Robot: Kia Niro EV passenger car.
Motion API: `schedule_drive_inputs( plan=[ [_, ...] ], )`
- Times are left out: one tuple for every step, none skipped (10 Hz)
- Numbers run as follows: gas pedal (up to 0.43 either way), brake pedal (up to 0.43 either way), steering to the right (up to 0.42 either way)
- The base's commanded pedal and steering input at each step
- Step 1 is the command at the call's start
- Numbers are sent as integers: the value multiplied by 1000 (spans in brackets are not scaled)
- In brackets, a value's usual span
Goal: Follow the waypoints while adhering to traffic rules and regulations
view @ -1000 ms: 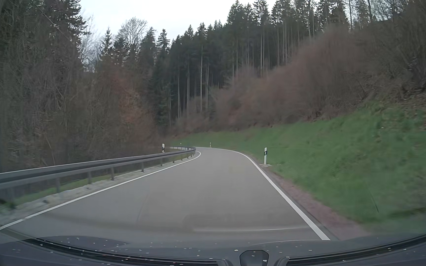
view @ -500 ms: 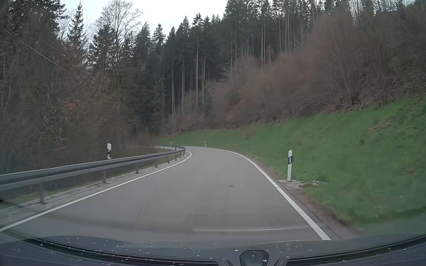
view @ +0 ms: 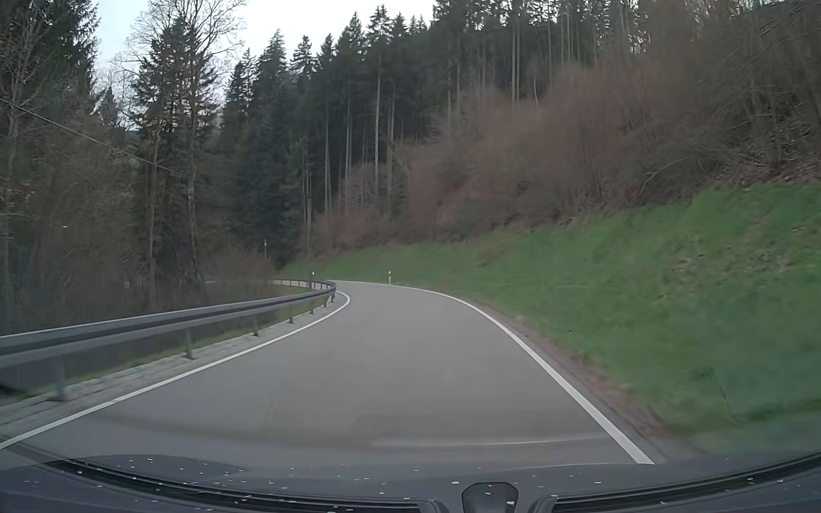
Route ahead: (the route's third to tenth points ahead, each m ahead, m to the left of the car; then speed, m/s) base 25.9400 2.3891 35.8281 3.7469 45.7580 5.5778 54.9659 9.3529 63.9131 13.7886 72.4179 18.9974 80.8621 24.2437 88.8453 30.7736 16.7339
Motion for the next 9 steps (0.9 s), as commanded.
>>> schedule_drive_inputs(
  plan=[
    [0, 256, 0],
    [0, 262, 0],
    [0, 262, 0],
    [0, 262, -1],
    [0, 262, -3],
    [0, 256, -8],
    [0, 244, -10],
    [0, 220, -13],
    [0, 213, -19]
  ],
)
